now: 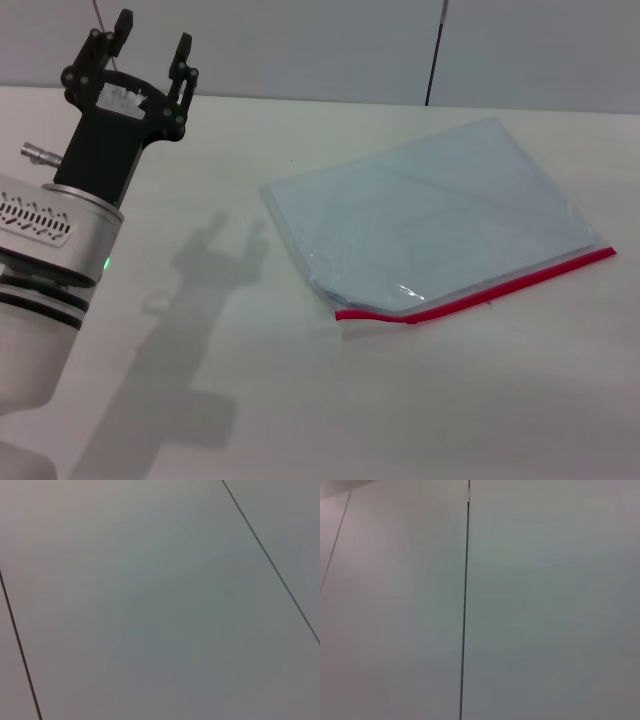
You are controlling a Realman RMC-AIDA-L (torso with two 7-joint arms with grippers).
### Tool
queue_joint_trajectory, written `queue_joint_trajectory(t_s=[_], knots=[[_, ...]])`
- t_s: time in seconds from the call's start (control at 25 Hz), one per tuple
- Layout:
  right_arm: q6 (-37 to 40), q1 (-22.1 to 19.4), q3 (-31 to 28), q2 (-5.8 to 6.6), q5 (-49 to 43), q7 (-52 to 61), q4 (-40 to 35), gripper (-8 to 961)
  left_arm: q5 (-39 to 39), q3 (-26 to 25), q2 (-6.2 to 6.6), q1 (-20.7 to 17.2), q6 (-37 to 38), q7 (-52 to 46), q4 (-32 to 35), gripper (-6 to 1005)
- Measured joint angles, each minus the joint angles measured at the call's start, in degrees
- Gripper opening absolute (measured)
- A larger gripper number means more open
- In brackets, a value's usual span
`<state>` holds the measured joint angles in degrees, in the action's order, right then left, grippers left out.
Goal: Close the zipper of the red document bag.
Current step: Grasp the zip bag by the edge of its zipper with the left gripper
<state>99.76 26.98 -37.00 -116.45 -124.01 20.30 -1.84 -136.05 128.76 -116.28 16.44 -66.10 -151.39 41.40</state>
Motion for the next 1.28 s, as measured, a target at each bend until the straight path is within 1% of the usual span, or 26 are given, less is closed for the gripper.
queue_joint_trajectory(t_s=[0.44,0.52,0.6,0.68,0.76,0.88,0.96,1.12,1.28], knots=[[0.0,0.0,0.0,0.0,0.0,0.0,0.0,880,0.0,0.0,0.0,0.0,0.06,-0.31,0.0,561],[0.0,0.0,0.0,0.0,0.0,0.0,0.0,880,0.0,0.0,0.0,0.07,0.45,-1.93,0.0,561],[0.0,-0.01,0.0,0.0,0.0,0.0,0.0,880,0.0,0.01,0.15,0.38,1.18,-6.23,-0.16,561],[-0.16,-0.04,0.0,0.0,0.0,0.0,-0.03,880,-0.15,0.07,0.63,0.67,2.4,-11.06,-0.32,561],[-0.71,-0.05,0.0,0.0,0.0,0.0,-0.03,880,-0.58,0.13,1.1,0.85,3.95,-13.92,-0.29,560],[-1.29,-0.01,0.0,0.0,0.0,0.0,-0.05,880,-1.78,0.81,2.38,1.81,7.72,-18.45,0.34,560],[-1.34,0.0,0.0,0.0,0.0,0.0,-0.11,880,-2.17,1.98,3.56,2.3,11.0,-19.82,2.17,560],[-1.37,0.06,0.0,0.07,-0.02,0.0,-0.21,879,-3.03,3.57,6.96,3.59,24.3,-19.91,9.66,561],[-1.38,0.24,0.07,0.09,-0.07,0.01,-0.35,879,-3.8,3.35,10.38,5.68,43.02,-19.3,18.41,561]])
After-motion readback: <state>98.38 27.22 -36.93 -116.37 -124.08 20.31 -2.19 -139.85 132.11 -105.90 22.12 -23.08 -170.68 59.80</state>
